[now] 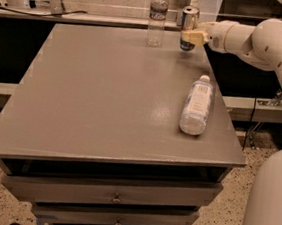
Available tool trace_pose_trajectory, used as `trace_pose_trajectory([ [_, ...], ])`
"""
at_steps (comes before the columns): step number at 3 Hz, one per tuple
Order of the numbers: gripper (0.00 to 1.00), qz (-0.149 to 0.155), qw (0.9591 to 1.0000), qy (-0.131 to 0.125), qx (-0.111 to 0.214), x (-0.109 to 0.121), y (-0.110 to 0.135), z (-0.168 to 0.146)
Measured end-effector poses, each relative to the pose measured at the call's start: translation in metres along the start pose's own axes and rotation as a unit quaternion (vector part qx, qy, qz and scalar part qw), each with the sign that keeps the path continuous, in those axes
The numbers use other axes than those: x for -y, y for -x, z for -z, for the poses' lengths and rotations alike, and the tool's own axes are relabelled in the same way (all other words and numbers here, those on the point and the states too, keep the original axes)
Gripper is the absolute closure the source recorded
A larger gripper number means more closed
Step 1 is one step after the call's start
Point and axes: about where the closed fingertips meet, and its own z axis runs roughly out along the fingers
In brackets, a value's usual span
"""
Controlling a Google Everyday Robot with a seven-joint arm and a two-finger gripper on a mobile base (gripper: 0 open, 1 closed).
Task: Move redbull can near water bottle
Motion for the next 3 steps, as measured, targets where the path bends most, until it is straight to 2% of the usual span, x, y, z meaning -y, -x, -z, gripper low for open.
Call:
trace_pose_trajectory([
  [1, 1.00, -0.009, 0.9999, 0.009, 0.010, -0.001, -0.003, -0.015],
  [2, 0.82, -0.017, 0.9997, 0.013, 0.014, -0.002, -0.004, -0.025],
  [3, 0.59, -0.024, 0.9995, 0.015, 0.016, -0.003, -0.007, -0.030],
])
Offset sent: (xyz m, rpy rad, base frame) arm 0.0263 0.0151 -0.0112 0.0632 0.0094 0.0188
